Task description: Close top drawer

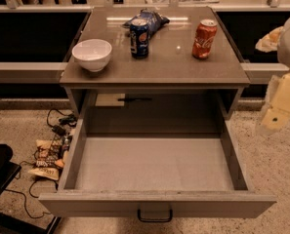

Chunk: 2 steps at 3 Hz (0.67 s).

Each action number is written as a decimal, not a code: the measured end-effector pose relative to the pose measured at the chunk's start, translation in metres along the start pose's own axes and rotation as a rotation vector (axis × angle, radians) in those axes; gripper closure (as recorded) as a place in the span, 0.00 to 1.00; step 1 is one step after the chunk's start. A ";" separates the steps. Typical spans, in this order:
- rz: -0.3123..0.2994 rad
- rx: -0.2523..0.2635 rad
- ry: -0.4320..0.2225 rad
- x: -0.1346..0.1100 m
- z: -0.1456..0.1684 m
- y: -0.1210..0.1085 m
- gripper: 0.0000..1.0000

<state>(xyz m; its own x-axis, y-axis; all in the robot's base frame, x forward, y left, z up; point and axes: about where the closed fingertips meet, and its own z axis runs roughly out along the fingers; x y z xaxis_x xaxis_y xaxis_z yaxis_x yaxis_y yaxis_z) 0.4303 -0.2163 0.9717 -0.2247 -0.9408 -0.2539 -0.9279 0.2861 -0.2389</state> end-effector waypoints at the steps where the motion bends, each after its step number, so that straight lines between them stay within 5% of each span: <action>1: 0.073 -0.028 -0.050 0.022 0.024 0.029 0.26; 2: 0.152 -0.041 -0.066 0.051 0.063 0.064 0.49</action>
Offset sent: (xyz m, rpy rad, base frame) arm -0.0946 -0.0370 -0.1891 0.1647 0.1289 -0.2222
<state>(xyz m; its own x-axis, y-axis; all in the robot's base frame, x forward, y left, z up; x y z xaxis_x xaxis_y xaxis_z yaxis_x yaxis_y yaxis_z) 0.3782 -0.2350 0.8845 -0.3448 -0.8726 -0.3460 -0.8963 0.4156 -0.1549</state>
